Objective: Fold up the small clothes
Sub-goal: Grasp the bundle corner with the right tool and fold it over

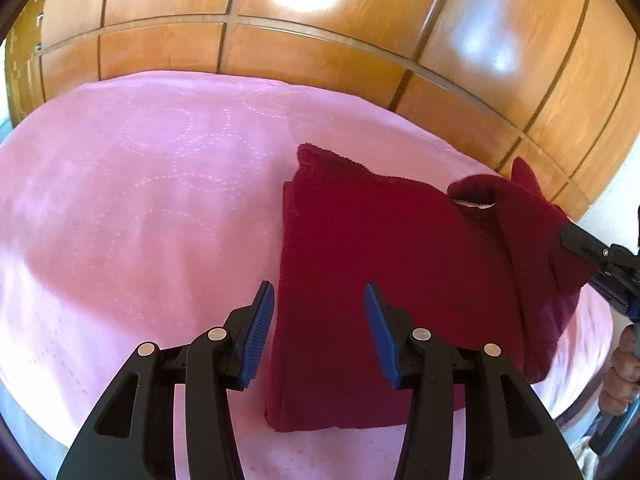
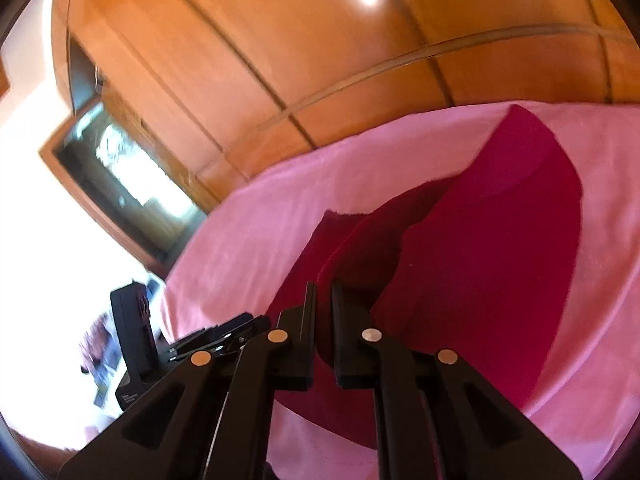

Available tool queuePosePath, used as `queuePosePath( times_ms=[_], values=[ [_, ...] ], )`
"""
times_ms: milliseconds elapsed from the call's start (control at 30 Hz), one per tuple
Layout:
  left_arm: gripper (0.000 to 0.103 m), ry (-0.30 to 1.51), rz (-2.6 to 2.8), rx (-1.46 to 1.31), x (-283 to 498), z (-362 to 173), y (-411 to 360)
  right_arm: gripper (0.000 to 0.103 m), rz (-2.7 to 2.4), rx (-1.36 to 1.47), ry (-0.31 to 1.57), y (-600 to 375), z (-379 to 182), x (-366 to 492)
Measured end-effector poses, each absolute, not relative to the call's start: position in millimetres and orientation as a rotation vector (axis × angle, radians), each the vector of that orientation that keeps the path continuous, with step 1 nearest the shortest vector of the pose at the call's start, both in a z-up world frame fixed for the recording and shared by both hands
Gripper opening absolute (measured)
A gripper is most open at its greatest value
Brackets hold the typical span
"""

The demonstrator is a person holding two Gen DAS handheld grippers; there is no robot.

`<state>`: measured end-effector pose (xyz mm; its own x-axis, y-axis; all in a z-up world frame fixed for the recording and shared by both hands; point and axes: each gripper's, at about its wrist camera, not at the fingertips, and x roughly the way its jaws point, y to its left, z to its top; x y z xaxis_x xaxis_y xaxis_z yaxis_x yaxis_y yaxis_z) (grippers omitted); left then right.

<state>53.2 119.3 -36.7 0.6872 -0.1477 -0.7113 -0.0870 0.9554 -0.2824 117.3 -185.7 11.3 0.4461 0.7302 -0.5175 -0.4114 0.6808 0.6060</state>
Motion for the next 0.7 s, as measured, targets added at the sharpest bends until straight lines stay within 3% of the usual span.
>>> queuePosePath(
  times_ms=[200,367,467,533,600,700],
  values=[
    [0.046,0.807,-0.114,-0.242,57.6,-35.4,88.4,0.006,0.506,0.523,0.787,-291.4,10.0,90.7],
    [0.046,0.852,-0.137,-0.201,70.5,-49.9,57.2,0.006,0.288,0.577,0.895,-361.0,-42.9,67.2],
    [0.046,0.856,-0.118,-0.158,73.9,-51.7,48.8,0.020,0.237,0.624,0.935,-377.6,-66.2,54.5],
    [0.046,0.850,-0.089,-0.136,75.2,-48.9,50.0,0.041,0.238,0.643,0.900,-383.2,-66.1,50.1],
    [0.046,0.834,-0.071,-0.149,72.9,-45.1,57.6,0.047,0.249,0.659,0.859,-384.3,-59.4,54.9],
    [0.046,0.810,-0.011,-0.187,68.8,-41.9,79.8,0.047,0.268,0.627,0.825,-377.5,-47.0,76.8]
  ],
)
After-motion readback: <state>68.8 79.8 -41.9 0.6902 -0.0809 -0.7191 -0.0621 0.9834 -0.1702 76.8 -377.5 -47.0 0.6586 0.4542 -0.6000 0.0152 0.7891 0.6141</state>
